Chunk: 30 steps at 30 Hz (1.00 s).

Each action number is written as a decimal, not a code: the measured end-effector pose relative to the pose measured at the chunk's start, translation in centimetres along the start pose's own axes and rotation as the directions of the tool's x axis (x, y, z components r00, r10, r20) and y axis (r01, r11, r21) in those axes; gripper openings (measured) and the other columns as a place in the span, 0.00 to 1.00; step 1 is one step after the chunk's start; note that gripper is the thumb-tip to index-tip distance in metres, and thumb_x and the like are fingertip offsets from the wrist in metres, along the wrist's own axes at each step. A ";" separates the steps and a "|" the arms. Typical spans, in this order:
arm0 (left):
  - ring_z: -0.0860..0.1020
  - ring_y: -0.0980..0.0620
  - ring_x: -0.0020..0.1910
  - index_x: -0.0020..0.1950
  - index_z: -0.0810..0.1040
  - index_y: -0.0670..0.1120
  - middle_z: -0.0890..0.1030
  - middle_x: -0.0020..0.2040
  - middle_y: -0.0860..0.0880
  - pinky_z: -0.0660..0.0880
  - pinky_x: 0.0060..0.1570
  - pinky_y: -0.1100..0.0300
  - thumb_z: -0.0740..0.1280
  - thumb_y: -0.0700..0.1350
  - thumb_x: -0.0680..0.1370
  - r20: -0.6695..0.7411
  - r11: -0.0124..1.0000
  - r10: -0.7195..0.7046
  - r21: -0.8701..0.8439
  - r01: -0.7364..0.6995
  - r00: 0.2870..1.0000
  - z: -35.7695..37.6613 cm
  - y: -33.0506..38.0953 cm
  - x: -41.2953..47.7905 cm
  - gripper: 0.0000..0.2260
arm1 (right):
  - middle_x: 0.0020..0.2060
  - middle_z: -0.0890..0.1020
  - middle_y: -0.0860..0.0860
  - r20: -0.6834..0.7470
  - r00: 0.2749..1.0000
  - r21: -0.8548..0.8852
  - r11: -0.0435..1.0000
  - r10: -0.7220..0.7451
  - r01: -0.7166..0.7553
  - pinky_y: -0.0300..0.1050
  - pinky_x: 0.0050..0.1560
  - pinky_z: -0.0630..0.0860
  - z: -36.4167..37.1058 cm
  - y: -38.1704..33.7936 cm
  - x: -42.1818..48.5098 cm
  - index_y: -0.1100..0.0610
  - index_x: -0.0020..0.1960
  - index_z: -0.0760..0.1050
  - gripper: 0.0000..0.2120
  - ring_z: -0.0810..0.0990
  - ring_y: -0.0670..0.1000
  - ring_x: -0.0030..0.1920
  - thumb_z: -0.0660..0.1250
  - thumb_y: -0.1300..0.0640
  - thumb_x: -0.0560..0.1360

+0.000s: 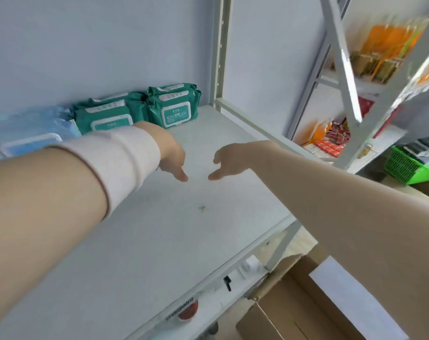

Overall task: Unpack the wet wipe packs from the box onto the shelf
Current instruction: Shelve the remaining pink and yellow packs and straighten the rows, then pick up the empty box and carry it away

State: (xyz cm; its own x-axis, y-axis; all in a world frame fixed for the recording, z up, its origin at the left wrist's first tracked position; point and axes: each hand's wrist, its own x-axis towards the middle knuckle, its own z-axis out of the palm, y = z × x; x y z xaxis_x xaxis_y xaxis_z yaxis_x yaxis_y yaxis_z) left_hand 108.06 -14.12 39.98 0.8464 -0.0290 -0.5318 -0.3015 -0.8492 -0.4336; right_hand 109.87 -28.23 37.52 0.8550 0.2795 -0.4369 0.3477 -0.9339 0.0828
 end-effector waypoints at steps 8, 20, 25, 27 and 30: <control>0.71 0.46 0.66 0.70 0.68 0.53 0.73 0.68 0.50 0.66 0.67 0.50 0.57 0.67 0.74 -0.143 0.986 0.159 0.079 -0.149 0.977 -2.8 8.9 -6.8 0.29 | 0.70 0.68 0.50 0.054 0.986 -0.061 0.986 0.157 -0.154 0.56 0.69 0.65 4.5 5.1 -14.1 0.55 0.72 0.64 0.33 0.67 0.57 0.69 0.58 0.35 0.74; 0.72 0.45 0.66 0.71 0.66 0.50 0.71 0.69 0.49 0.70 0.64 0.48 0.57 0.67 0.74 -0.145 0.902 0.400 0.235 -0.361 0.905 -5.1 31.8 -12.0 0.31 | 0.67 0.72 0.56 0.204 0.898 0.166 0.890 0.390 -0.424 0.47 0.67 0.65 19.3 20.2 -34.6 0.61 0.69 0.68 0.29 0.70 0.56 0.67 0.57 0.41 0.78; 0.71 0.46 0.67 0.72 0.65 0.51 0.70 0.70 0.50 0.69 0.65 0.48 0.57 0.65 0.75 -0.051 0.856 0.468 0.273 -0.439 0.882 -3.8 40.2 -11.0 0.29 | 0.61 0.77 0.51 0.347 0.810 0.198 0.807 0.472 -0.556 0.51 0.65 0.70 28.9 25.8 -38.2 0.56 0.64 0.73 0.28 0.76 0.55 0.61 0.60 0.37 0.73; 0.71 0.47 0.66 0.72 0.66 0.51 0.71 0.69 0.51 0.71 0.64 0.48 0.57 0.66 0.75 -0.022 0.836 0.495 0.284 -0.469 0.869 -3.3 42.8 -9.6 0.30 | 0.58 0.80 0.52 0.397 0.792 0.235 0.783 0.464 -0.576 0.51 0.62 0.73 32.6 27.5 -38.5 0.55 0.61 0.75 0.26 0.78 0.54 0.57 0.62 0.37 0.72; 0.68 0.46 0.69 0.73 0.64 0.51 0.68 0.72 0.50 0.69 0.66 0.47 0.56 0.64 0.76 0.026 0.821 0.524 0.248 -0.514 0.851 -2.4 46.0 -6.4 0.29 | 0.62 0.77 0.54 0.504 0.738 0.270 0.730 0.449 -0.628 0.49 0.64 0.71 37.2 28.7 -38.3 0.59 0.66 0.70 0.29 0.75 0.55 0.62 0.59 0.39 0.75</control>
State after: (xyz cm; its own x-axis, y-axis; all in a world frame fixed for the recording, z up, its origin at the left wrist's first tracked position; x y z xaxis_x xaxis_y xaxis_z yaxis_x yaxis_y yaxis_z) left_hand 89.86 -54.26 25.16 0.5508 -0.4563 -0.6989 -0.7913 -0.5518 -0.2634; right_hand 72.83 -74.04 23.32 0.5931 -0.3250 -0.7366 -0.3871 -0.9173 0.0931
